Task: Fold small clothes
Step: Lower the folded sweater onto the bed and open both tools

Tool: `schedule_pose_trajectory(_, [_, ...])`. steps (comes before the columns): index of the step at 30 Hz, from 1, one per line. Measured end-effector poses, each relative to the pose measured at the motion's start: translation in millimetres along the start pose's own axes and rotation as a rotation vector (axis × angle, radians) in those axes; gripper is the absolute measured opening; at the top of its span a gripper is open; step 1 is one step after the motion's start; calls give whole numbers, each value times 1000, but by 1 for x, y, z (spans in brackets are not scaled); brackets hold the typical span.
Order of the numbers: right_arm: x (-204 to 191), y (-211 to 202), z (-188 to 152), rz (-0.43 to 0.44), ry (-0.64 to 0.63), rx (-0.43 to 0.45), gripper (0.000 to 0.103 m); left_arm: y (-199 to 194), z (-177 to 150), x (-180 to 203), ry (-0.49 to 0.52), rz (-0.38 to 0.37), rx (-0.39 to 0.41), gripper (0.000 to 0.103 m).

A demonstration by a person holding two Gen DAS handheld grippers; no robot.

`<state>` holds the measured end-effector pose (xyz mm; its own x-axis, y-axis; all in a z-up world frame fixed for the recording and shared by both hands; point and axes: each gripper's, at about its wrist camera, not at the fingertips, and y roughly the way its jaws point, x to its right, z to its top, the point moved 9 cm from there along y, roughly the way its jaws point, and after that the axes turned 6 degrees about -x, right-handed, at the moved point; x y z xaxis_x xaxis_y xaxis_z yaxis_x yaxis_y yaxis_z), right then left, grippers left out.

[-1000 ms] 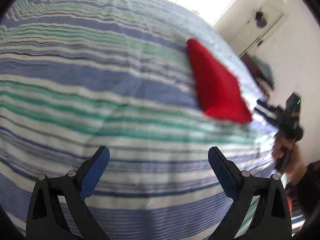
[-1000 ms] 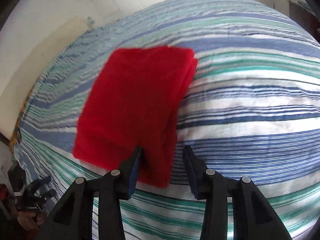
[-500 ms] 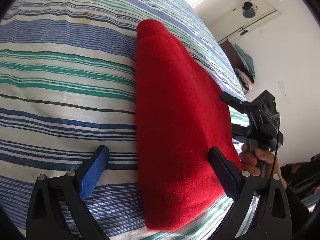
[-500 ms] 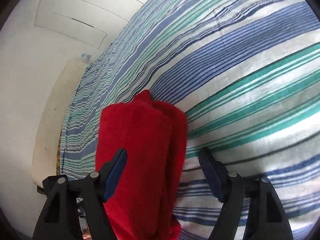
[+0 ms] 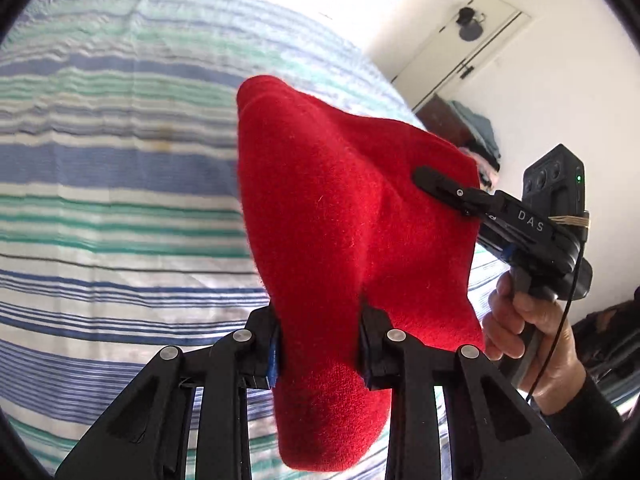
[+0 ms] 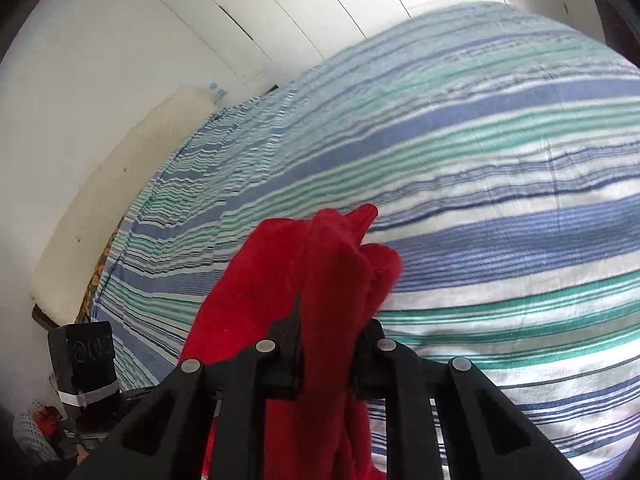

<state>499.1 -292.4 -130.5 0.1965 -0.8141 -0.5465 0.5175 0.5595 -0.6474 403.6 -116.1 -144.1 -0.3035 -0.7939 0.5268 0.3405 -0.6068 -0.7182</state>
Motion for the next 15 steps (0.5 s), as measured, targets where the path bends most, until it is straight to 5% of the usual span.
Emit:
schedule_pose_trajectory(3, [-27, -12, 7, 38, -22, 33, 17, -19, 3, -3, 6, 15, 20, 30])
schedule_pose_trajectory(5, [-37, -14, 5, 58, -15, 27, 17, -20, -2, -9, 3, 46, 18, 43])
schedule_pose_trajectory(6, [-41, -11, 4, 51, -23, 26, 18, -17, -7, -18, -13, 86, 4, 61])
schedule_pose_trajectory(7, [-44, -9, 0, 26, -44, 25, 27, -13, -13, -32, -29, 162, -13, 77])
schedule_pose_trajectory(8, [-43, -5, -3, -28, -62, 16, 37, -13, -22, -46, -40, 243, -21, 79])
schedule_pose_trajectory(9, [-36, -3, -8, -102, -68, -2, 78, -19, -30, -57, -46, 285, -23, 79])
schedule_pose_trajectory(10, [-29, -6, -12, -182, -64, -3, 103, -27, -44, -65, -50, 319, -22, 79])
schedule_pose_trajectory(15, [-40, -58, -40, -371, -108, 36, 103, -88, -96, -63, 58, 550, 46, 93])
